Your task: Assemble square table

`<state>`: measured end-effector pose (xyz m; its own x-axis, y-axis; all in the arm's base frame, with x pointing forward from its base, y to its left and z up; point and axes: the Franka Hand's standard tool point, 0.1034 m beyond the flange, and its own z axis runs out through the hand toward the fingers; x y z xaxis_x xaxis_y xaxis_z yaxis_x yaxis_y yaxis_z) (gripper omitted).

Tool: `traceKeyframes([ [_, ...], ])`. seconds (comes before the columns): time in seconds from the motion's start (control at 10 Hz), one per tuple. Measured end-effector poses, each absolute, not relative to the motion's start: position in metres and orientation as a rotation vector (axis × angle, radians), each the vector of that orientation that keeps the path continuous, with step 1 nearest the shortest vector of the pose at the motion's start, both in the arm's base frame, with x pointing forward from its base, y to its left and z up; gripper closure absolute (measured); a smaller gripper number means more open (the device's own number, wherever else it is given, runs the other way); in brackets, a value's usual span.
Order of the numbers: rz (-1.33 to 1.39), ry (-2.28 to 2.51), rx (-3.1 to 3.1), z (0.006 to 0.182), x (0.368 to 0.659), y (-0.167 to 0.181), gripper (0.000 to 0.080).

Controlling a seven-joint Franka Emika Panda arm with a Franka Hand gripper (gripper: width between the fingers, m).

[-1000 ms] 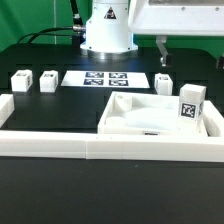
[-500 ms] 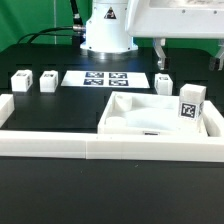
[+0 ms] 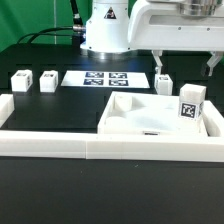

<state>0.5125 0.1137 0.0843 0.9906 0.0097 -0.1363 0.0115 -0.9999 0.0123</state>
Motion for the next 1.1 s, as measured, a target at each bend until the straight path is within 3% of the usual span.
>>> traceKeyframes([
  [0.5, -0.730, -0.048, 2.992, 0.082, 0.497, 0.104, 0.0151],
  [0.8, -1.173, -0.143, 2.949, 0.061, 0.455, 0.105, 0.0151],
  [1.1, -1.245, -0.181, 2.896, 0.053, 0.452, 0.109, 0.0151],
])
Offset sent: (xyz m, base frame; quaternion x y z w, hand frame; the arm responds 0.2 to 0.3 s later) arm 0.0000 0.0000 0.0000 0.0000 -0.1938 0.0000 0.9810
